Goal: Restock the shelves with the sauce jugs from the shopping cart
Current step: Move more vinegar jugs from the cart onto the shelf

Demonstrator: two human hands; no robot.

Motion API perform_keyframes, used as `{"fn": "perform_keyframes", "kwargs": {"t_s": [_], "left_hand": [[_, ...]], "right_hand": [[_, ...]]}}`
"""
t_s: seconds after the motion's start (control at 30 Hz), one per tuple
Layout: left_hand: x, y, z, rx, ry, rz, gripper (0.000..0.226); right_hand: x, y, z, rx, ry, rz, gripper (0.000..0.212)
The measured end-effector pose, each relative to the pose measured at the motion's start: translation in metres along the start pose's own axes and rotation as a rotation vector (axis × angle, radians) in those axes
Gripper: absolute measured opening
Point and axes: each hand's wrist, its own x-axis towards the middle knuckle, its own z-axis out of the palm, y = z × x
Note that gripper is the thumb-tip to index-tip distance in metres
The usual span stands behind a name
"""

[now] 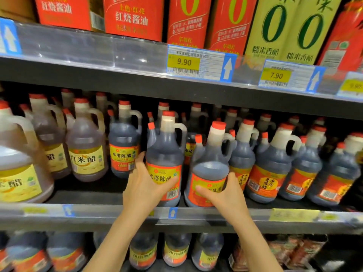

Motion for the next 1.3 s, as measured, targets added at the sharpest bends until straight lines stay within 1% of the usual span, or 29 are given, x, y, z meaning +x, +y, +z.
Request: {"fn": "perform_keyframes", "kwargs": {"t_s": [0.1, 0.2, 0.33, 0.43, 0.57, 0.73, 0.8, 0.87, 0.97, 1.03, 1.17, 1.3], "left_hand": [[-0.006, -0.001, 0.003, 0.066, 0.021, 0.015, 0.097], [-0.007, 0.002, 0.007, 0.121, 0.06, 0.036, 0.096], [0.004, 0.003, 0.017, 0.106, 0.112, 0.074, 0.097], [0.012, 0.001, 0.024, 0.151, 0.108, 0.087, 0.098], [0.015, -0.001, 0.027, 0.184, 0.133, 0.082, 0.099], [0.01, 0.0, 0.024, 0.223, 0.078, 0.088, 0.101], [0.008, -0.001, 0.017, 0.297, 0.062, 0.102, 0.1], [0.001, -0.004, 0.008, 0.472, 0.089, 0.147, 0.09], [-0.012, -0.012, -0.002, 0.713, 0.163, 0.353, 0.06], [-0.025, -0.014, -0.008, 0.771, 0.241, 0.417, 0.049], [-0.059, -0.003, -0.027, 0.846, 0.297, 0.46, 0.04], [-0.091, 0.001, -0.05, 0.91, 0.298, 0.485, 0.041]], "right_hand": [[0.001, 0.001, 0.0, -0.048, 0.015, -0.027, 0.063], [0.003, 0.0, 0.0, -0.039, 0.024, -0.036, 0.064], [0.008, -0.002, 0.003, 0.02, -0.014, -0.05, 0.063], [0.014, -0.002, 0.006, 0.016, -0.056, -0.087, 0.068], [0.019, -0.001, 0.007, 0.005, -0.099, -0.105, 0.068], [0.016, 0.0, 0.005, -0.016, -0.1, -0.11, 0.072], [0.011, 0.001, 0.002, -0.082, -0.066, -0.13, 0.073], [0.004, 0.001, -0.004, -0.199, -0.017, -0.153, 0.069], [-0.01, -0.005, -0.014, -0.434, 0.034, -0.207, 0.049], [-0.021, -0.01, -0.02, -0.568, 0.037, -0.275, 0.038], [-0.045, -0.02, -0.031, -0.725, 0.007, -0.395, 0.035], [-0.07, -0.031, -0.039, -0.773, -0.027, -0.477, 0.036]]}}
